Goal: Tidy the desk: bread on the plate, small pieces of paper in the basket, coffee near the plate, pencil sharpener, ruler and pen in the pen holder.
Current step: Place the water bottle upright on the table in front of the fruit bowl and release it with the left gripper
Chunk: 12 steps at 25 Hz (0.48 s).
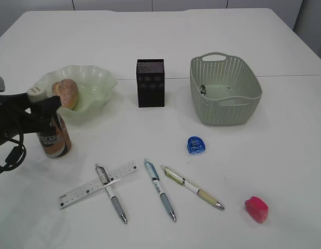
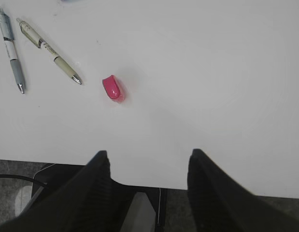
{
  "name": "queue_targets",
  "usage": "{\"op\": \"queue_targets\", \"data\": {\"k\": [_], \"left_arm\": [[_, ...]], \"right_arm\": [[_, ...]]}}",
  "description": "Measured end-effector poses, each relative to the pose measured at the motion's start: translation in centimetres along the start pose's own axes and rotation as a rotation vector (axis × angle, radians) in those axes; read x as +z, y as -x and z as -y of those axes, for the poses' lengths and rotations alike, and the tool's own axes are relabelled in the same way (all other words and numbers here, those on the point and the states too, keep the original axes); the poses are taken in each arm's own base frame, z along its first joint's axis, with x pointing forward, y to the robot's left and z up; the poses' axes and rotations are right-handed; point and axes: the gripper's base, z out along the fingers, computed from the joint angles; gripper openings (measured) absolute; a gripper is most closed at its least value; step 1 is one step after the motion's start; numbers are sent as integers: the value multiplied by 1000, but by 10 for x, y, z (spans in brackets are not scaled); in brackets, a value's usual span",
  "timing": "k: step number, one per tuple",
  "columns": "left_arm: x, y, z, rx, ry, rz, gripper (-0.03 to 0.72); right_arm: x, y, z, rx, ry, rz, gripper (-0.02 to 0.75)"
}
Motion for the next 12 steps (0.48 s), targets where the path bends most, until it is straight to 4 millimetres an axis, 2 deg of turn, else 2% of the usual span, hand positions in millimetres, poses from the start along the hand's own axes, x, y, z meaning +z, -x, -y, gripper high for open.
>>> {"op": "queue_targets", "data": {"k": [12], "left_arm": [[-10, 41, 3, 34, 5, 132, 477]], "right_arm": [[0, 0, 0, 1, 2, 0, 414]]}}
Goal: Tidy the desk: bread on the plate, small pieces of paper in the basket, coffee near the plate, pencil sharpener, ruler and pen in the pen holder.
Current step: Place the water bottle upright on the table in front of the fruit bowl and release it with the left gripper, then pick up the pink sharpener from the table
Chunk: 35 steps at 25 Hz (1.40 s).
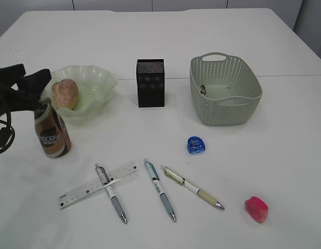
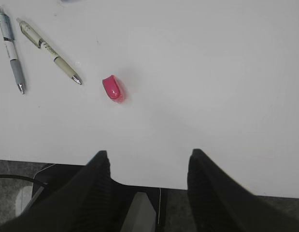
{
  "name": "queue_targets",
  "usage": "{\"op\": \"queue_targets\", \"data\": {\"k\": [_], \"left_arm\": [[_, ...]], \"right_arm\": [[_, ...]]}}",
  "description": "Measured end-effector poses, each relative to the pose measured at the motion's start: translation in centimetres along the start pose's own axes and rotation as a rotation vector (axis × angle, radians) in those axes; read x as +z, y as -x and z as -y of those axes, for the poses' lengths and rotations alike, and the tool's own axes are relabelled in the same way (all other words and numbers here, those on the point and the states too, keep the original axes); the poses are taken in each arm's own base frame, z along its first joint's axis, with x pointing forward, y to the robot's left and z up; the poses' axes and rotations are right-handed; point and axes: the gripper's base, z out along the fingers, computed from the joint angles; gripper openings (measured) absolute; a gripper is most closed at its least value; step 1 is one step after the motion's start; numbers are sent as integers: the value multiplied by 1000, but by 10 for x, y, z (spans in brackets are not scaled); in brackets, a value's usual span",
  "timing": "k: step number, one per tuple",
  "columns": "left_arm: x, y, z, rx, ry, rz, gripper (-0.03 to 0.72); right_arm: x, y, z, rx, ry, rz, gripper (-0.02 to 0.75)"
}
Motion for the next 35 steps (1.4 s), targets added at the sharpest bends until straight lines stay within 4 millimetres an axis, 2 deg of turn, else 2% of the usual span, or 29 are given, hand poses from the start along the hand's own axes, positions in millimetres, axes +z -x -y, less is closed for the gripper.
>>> {"op": "queue_targets", "data": {"k": [8, 14, 18, 23, 28, 31, 35], "left_arm": [[-8, 27, 1, 17, 23, 3, 477], [-23, 44, 1, -49, 82, -123, 477], [-38, 65, 1, -76, 146, -211, 477], [-58, 105, -7, -144, 313, -408, 473], [-81, 153, -12, -162, 473, -612, 370], [-93, 170, -9, -170, 495, -727, 333], [-103, 173, 3, -216, 410, -914, 323]], "right_arm": [[0, 0, 0, 2, 0, 0, 414], [-3, 2, 0, 4, 2, 13, 414], [-6, 3, -1, 4, 4, 23, 414], [-6, 3, -2, 8, 15, 22, 414], [-6, 3, -3, 13, 30, 20, 413], [-6, 3, -3, 15, 32, 20, 414], [-6, 3, -3, 16, 34, 19, 414]]}}
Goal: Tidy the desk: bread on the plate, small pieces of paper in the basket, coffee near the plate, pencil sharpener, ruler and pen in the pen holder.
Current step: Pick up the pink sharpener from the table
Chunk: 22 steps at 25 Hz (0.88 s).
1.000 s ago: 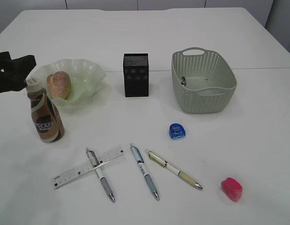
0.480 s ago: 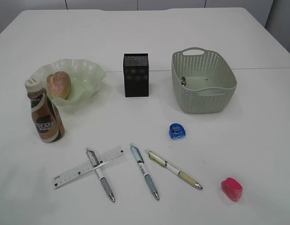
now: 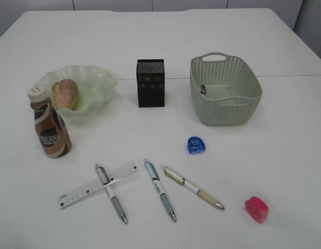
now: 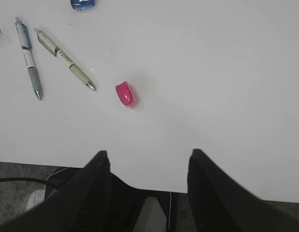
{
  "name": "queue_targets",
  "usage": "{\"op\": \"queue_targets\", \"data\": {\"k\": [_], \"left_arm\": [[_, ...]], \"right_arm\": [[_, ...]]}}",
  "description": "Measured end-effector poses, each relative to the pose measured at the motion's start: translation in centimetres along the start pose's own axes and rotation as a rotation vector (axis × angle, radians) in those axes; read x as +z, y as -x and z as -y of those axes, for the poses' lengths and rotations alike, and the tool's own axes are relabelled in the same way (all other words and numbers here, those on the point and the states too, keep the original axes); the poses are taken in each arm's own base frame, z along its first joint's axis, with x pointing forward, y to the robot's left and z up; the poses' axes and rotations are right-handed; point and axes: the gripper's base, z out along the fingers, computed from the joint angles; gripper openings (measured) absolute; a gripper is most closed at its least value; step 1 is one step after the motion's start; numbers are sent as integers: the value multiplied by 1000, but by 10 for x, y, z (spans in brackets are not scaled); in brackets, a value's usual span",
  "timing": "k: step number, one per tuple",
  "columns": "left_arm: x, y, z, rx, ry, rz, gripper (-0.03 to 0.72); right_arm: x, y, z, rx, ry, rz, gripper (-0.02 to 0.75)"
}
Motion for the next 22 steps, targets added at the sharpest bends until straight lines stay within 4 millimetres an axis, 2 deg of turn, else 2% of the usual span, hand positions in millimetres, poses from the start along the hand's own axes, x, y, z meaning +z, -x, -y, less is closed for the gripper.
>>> {"op": "queue_targets", "data": {"k": [2, 4, 8, 10, 17, 22], "left_arm": [[-2, -9, 4, 4, -45, -102, 333], [-3, -15, 6, 11, -69, -176, 374], [-5, -22, 5, 29, -55, -246, 527], [-5, -22, 3, 38, -40, -249, 561], [-5, -23, 4, 35, -51, -255, 579], [-5, -23, 6, 28, -70, -259, 574]], "right_arm": [[0, 0, 0, 0, 0, 0, 414], [1, 0, 0, 1, 1, -4, 414], [11, 6, -3, 10, 14, -49, 414], [18, 11, -6, 25, 45, -84, 414], [45, 32, -17, 77, 128, -112, 414], [63, 40, -14, -90, 93, -143, 414]]}}
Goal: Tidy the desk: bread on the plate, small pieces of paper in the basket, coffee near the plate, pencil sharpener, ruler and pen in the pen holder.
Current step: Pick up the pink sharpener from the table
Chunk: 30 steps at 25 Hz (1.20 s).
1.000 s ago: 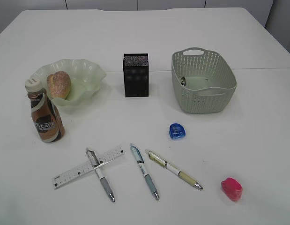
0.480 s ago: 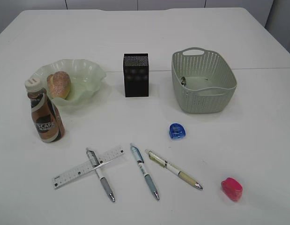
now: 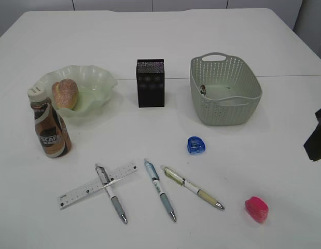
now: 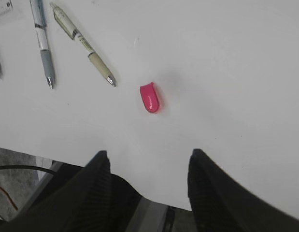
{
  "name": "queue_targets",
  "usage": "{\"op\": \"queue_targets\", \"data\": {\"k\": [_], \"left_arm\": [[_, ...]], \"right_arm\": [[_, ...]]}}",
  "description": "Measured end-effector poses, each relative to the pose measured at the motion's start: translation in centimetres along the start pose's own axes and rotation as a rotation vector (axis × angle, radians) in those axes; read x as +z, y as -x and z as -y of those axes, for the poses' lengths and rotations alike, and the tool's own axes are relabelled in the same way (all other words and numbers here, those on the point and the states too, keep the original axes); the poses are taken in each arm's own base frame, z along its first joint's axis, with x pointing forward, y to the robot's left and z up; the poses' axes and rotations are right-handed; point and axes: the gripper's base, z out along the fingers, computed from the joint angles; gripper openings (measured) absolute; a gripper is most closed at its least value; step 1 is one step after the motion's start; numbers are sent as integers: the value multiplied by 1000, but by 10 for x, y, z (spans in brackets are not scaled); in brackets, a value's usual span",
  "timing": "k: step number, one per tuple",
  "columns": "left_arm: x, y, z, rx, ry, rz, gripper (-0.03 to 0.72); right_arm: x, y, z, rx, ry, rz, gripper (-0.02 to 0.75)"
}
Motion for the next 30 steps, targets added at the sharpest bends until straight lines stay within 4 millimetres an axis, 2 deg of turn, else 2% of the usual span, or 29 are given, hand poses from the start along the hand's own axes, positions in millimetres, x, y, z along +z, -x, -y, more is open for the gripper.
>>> {"op": "queue_targets", "data": {"k": [3, 9, 17, 22, 26, 30], "left_arm": [[0, 0, 0, -1, -4, 0, 555], [0, 0, 0, -1, -4, 0, 534], [0, 0, 0, -1, -4, 0, 531], [0, 0, 0, -1, -4, 0, 529], [0, 0, 0, -1, -4, 0, 529], [0, 0, 0, -1, -4, 0, 524]], "right_arm": [[16, 6, -1, -41, -3, -62, 414], [60, 19, -9, -62, -18, -180, 414], [108, 30, -2, -108, -68, -276, 414], [136, 30, -10, -253, -79, -336, 414], [151, 31, -23, -356, -92, -325, 414], [157, 32, -25, -391, -107, -310, 414]]}}
